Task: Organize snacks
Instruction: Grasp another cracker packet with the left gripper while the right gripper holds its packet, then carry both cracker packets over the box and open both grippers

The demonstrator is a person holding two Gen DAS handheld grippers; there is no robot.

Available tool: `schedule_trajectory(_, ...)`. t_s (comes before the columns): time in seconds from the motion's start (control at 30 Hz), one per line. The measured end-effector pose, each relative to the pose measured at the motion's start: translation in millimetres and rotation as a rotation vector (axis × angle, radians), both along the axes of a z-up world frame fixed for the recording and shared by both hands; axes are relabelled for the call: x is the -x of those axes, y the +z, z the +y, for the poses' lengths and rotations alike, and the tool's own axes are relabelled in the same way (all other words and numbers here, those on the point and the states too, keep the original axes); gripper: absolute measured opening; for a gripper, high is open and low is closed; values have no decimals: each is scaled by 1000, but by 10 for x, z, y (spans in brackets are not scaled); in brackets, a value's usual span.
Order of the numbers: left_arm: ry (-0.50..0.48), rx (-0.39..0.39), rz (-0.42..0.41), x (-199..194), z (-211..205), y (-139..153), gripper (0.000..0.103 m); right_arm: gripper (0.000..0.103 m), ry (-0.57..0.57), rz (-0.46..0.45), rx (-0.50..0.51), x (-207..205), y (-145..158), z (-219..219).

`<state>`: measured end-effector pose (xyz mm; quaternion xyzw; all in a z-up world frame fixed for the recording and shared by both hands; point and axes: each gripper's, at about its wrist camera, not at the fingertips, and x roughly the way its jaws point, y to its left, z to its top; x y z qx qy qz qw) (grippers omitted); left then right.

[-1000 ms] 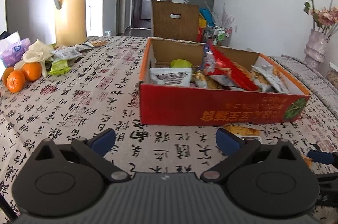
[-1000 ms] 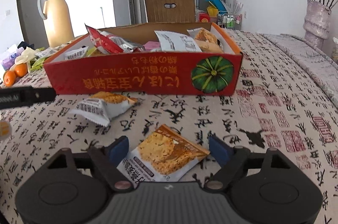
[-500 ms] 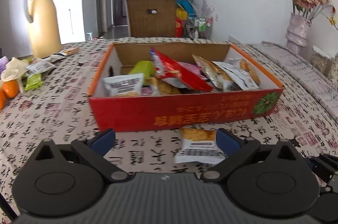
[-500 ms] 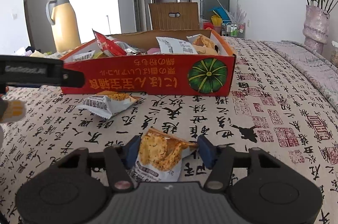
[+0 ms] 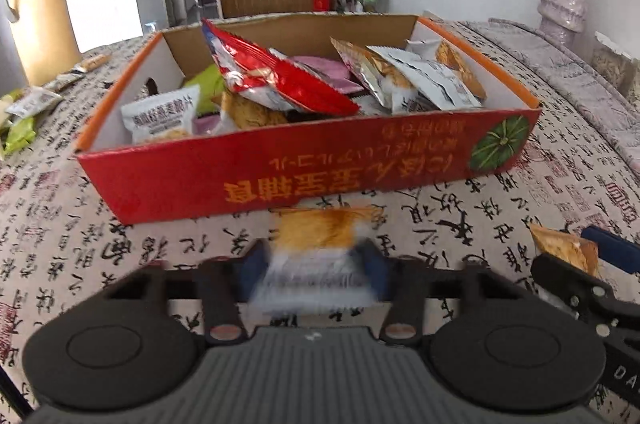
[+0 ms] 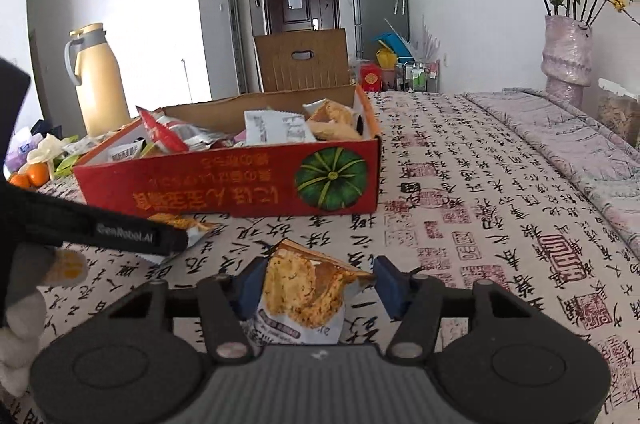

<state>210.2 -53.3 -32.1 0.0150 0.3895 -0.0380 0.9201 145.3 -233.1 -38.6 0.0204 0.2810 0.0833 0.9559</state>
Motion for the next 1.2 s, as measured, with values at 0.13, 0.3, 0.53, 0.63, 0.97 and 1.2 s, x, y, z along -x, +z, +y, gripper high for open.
schedule_trajectory(0.13, -16, 6, -32, 88, 15, 75, 41, 57, 7, -8, 0, -7, 19, 5)
schedule_trajectory(0.3, -33, 9, -90, 229, 50, 278, 41, 57, 15, -39, 0, -29, 124, 31)
schedule_trajectory(0.53, -34, 28, -224, 299, 149, 754, 41, 57, 31, -122, 9, -172, 423, 110)
schedule_trajectory(0.63, -10, 18, -278, 202, 210, 949, 41, 57, 46, -166, 20, -313, 586, 192)
schedule_trajectory(0.97, 98, 6, -316, -394, 411, 1159, 41, 57, 71, -212, 25, -1081, 922, 554)
schedule_trajectory(1.2, 138, -1, -285, -588, 527, 1018, 55, 59, 64, -142, 28, -1520, 729, 629)
